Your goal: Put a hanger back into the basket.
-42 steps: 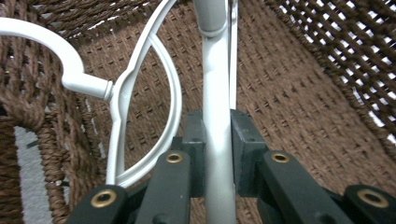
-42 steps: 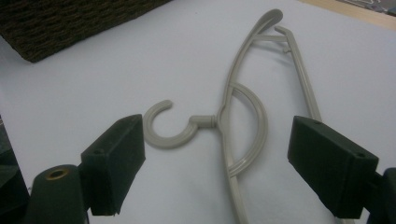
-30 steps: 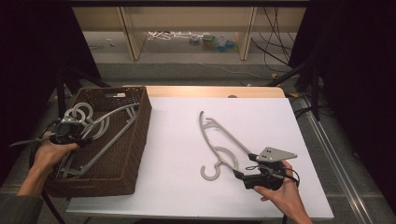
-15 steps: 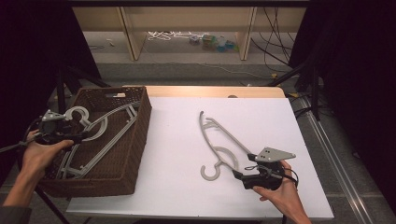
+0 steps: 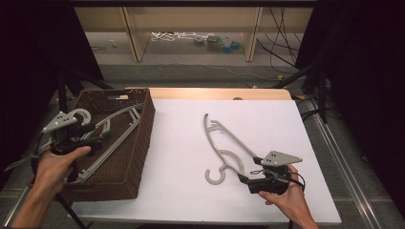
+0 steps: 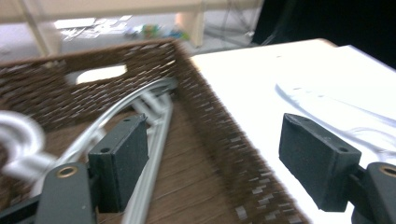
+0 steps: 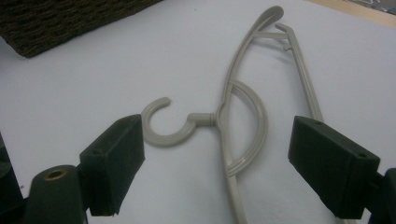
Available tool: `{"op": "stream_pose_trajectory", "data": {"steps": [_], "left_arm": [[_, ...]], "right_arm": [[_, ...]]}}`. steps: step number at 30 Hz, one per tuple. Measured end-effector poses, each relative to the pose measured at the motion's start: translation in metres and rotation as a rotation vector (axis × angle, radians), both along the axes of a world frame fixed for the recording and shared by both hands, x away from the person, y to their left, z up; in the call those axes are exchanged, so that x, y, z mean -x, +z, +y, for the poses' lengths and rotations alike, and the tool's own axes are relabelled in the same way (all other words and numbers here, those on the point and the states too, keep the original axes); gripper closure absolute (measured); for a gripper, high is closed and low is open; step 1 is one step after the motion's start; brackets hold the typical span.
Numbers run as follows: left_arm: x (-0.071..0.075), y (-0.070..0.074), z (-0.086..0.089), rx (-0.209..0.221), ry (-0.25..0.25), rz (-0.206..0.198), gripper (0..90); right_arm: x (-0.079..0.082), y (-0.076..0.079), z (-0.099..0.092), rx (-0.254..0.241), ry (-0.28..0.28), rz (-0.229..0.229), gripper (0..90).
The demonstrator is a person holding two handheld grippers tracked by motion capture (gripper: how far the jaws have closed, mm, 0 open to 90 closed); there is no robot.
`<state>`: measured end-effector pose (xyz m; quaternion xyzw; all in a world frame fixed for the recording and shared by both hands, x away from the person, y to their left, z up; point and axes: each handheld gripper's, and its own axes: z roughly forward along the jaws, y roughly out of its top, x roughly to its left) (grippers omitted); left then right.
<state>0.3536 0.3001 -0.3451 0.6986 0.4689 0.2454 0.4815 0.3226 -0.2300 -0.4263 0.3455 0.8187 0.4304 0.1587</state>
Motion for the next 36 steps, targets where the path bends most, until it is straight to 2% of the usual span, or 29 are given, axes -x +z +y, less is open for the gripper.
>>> {"op": "stream_pose_trajectory", "data": {"steps": [4, 7, 11, 13, 15, 16, 20, 21, 25, 27, 28, 30, 34, 35, 36], "left_arm": [[0.008, 0.000, -0.024, 0.013, -0.061, -0.029, 22.3], [0.011, -0.003, -0.038, 0.007, -0.094, -0.061, 22.3], [0.014, -0.008, -0.050, 0.046, -0.107, -0.091, 22.2], [0.017, -0.011, -0.058, 0.066, -0.130, -0.113, 21.9], [0.020, -0.013, -0.065, 0.069, -0.151, -0.120, 21.5], [0.022, -0.015, -0.071, 0.064, -0.172, -0.133, 21.3], [0.026, -0.018, -0.084, 0.050, -0.208, -0.171, 19.1], [0.027, -0.020, -0.087, 0.068, -0.206, -0.165, 18.3], [0.028, -0.028, -0.097, 0.070, -0.235, -0.203, 17.3], [0.031, -0.033, -0.102, 0.097, -0.219, -0.202, 17.4], [0.032, -0.036, -0.104, 0.108, -0.228, -0.209, 17.7], [0.035, -0.040, -0.107, 0.070, -0.252, -0.218, 17.8], [0.043, -0.048, -0.115, 0.058, -0.273, -0.230, 17.5], [0.043, -0.050, -0.116, 0.034, -0.279, -0.245, 17.4], [0.045, -0.055, -0.118, 0.027, -0.283, -0.253, 17.3]], "right_arm": [[0.000, 0.000, -0.001, 0.003, 0.006, 0.001, 19.4], [0.000, -0.001, 0.000, 0.002, 0.001, 0.001, 19.4], [-0.001, -0.001, 0.000, 0.001, 0.003, -0.002, 19.5], [-0.001, -0.002, 0.000, 0.002, 0.005, -0.007, 19.5], [-0.002, -0.002, 0.000, 0.000, 0.008, -0.006, 19.5], [-0.002, -0.003, 0.000, -0.003, 0.007, -0.002, 19.5], [-0.003, -0.004, -0.001, -0.004, 0.008, -0.003, 19.5], [-0.003, -0.004, -0.001, -0.005, 0.003, 0.004, 19.5], [-0.003, -0.004, -0.002, -0.012, 0.004, 0.019, 19.2], [-0.002, -0.004, -0.002, -0.013, 0.000, 0.014, 18.9], [-0.003, -0.004, -0.002, -0.012, 0.007, 0.005, 18.8], [-0.002, -0.004, -0.001, -0.018, 0.005, 0.010, 18.5], [-0.003, -0.005, 0.000, -0.012, 0.010, 0.013, 18.3], [-0.002, -0.006, 0.000, -0.010, 0.005, 0.015, 18.2], [-0.003, -0.006, 0.000, -0.006, 0.007, 0.019, 17.8]]}}
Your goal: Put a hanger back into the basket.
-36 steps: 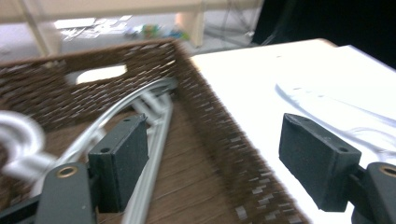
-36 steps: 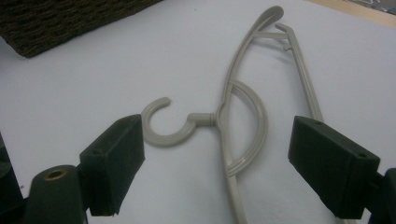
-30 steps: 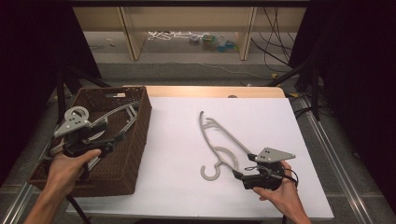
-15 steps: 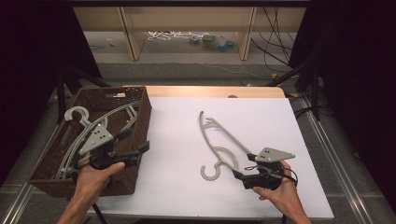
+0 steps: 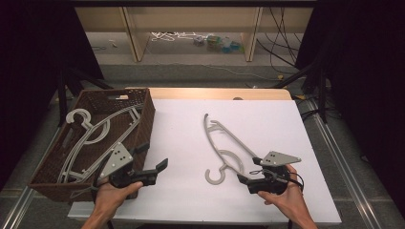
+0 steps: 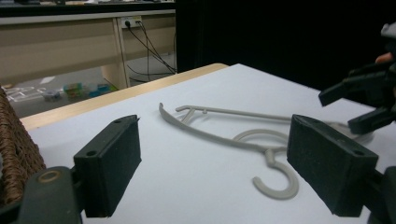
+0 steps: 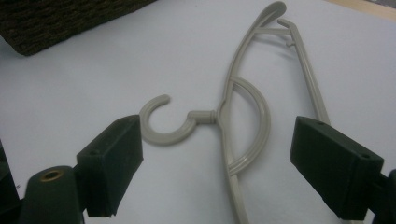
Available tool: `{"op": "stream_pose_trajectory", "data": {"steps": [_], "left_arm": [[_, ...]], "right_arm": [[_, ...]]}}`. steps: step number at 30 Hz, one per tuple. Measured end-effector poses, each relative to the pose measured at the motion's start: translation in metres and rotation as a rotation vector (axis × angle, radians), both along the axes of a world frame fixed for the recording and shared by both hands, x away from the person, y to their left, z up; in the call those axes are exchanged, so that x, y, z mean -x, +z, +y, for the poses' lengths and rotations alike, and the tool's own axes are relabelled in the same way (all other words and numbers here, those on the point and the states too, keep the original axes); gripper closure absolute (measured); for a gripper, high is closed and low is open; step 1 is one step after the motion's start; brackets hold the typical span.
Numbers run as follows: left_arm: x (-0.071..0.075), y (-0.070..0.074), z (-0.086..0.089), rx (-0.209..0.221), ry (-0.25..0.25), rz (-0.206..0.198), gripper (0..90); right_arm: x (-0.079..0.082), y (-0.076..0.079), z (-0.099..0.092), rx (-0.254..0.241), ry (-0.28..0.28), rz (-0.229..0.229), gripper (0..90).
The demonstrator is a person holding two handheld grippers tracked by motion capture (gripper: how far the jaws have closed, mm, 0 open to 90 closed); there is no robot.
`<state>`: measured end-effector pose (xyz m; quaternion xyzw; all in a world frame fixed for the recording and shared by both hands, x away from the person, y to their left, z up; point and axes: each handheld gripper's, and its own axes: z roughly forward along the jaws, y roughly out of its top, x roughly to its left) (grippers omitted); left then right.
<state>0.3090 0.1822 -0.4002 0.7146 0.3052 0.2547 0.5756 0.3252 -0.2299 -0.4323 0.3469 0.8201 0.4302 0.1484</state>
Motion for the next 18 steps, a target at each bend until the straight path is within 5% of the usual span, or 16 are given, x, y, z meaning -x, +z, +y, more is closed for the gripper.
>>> {"op": "stream_pose_trajectory", "data": {"steps": [6, 9, 18], "left_arm": [[0.006, -0.019, -0.004, 0.018, 0.002, 0.031, 17.3], [0.006, -0.026, -0.006, -0.012, -0.012, 0.028, 17.2], [0.014, -0.028, -0.004, -0.015, -0.020, 0.039, 16.4]], "right_arm": [[0.000, -0.002, 0.002, 0.036, 0.012, -0.006, 19.2], [0.000, -0.004, 0.003, 0.053, 0.027, 0.000, 19.6], [-0.005, -0.008, 0.005, 0.131, 0.051, 0.014, 19.1]]}}
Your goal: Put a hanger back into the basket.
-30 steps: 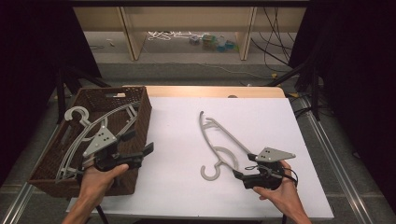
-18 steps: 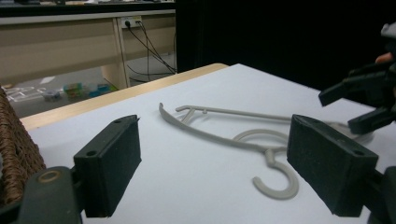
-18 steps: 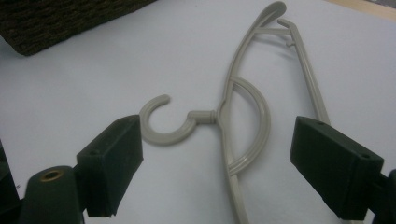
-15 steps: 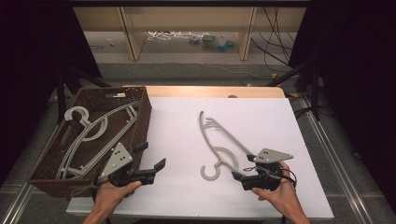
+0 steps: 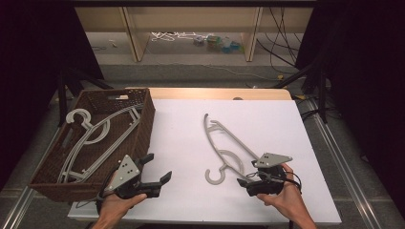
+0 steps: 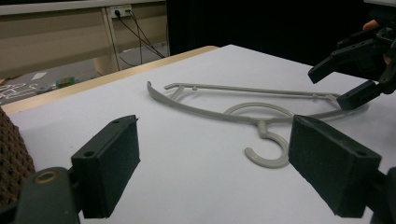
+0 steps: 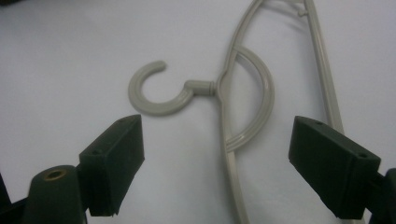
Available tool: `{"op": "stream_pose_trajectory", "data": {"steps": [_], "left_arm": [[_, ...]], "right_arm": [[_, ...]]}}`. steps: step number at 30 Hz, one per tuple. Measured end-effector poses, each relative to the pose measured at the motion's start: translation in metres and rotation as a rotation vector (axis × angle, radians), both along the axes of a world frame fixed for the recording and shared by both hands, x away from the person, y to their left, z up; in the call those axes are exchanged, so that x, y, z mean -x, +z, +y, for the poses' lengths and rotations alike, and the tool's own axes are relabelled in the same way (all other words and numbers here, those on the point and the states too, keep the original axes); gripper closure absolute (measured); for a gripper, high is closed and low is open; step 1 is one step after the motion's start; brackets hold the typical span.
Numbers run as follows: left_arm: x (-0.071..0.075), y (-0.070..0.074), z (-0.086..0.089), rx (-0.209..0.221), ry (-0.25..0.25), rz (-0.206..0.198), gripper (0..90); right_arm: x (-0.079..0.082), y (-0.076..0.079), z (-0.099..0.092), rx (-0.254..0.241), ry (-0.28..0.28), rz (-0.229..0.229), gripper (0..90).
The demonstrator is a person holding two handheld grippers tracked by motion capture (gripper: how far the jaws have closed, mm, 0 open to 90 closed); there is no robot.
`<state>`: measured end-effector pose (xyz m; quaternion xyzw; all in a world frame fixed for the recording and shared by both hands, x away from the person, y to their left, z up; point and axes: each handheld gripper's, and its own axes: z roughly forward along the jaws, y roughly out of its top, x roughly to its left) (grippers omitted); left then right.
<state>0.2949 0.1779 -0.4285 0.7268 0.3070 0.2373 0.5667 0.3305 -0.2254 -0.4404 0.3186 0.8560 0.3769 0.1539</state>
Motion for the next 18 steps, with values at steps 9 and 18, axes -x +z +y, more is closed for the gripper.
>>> {"op": "stream_pose_trajectory", "data": {"steps": [9, 18], "left_arm": [[0.001, -0.004, 0.001, -0.027, -0.004, 0.003, 16.3], [0.001, -0.005, 0.000, -0.040, -0.020, 0.001, 16.3]], "right_arm": [[-0.017, -0.011, 0.007, 0.114, 0.016, 0.094, 28.2], [-0.029, -0.020, 0.011, 0.203, 0.018, 0.196, 42.5]]}}
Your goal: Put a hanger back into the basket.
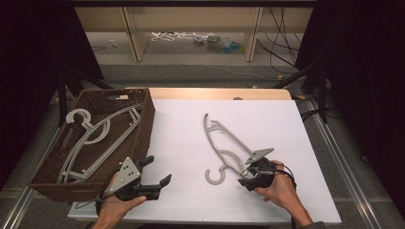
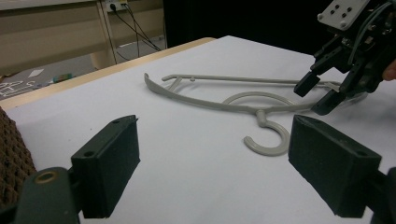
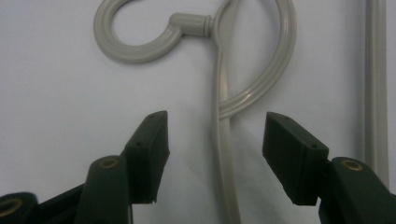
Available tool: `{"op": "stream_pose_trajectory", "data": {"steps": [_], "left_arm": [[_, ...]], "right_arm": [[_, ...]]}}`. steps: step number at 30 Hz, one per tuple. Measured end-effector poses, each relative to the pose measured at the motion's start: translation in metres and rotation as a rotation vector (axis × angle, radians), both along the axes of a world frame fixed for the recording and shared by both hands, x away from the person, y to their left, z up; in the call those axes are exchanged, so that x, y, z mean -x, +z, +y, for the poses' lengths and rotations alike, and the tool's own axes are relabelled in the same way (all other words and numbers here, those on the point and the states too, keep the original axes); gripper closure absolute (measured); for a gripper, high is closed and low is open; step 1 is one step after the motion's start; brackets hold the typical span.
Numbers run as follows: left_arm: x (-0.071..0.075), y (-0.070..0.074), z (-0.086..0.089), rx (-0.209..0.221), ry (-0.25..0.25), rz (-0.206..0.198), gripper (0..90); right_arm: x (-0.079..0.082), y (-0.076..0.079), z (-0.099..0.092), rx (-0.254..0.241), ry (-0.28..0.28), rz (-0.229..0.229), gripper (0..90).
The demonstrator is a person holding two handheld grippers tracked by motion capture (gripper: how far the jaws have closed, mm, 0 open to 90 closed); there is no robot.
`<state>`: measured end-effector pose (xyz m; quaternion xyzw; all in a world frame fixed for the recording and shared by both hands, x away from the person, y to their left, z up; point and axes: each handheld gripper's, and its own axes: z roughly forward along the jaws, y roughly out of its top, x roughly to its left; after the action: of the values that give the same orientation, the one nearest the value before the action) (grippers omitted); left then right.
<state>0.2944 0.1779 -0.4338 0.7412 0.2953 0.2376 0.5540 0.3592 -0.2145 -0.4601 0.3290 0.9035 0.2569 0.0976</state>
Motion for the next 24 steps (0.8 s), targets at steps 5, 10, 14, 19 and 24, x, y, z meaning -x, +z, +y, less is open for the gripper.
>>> {"op": "stream_pose_trajectory", "data": {"steps": [5, 10, 14, 19, 24], "left_arm": [[0.000, 0.000, 0.000, 0.003, 0.000, 0.006, 16.4], [-0.001, -0.001, 0.001, -0.011, -0.006, 0.002, 16.5], [0.000, -0.002, -0.001, -0.009, -0.008, 0.016, 16.6], [0.000, -0.003, -0.001, -0.026, -0.009, 0.017, 16.8], [-0.003, -0.006, -0.002, -0.041, 0.001, 0.031, 17.2]], "right_arm": [[-0.009, -0.004, 0.000, 0.018, 0.005, 0.049, 48.1], [-0.014, -0.005, 0.004, 0.074, 0.030, 0.071, 55.0], [-0.018, -0.005, 0.005, 0.090, 0.039, 0.092, 58.6], [-0.020, -0.003, 0.010, 0.131, 0.063, 0.102, 60.1], [-0.025, -0.001, 0.016, 0.175, 0.102, 0.120, 63.6]]}}
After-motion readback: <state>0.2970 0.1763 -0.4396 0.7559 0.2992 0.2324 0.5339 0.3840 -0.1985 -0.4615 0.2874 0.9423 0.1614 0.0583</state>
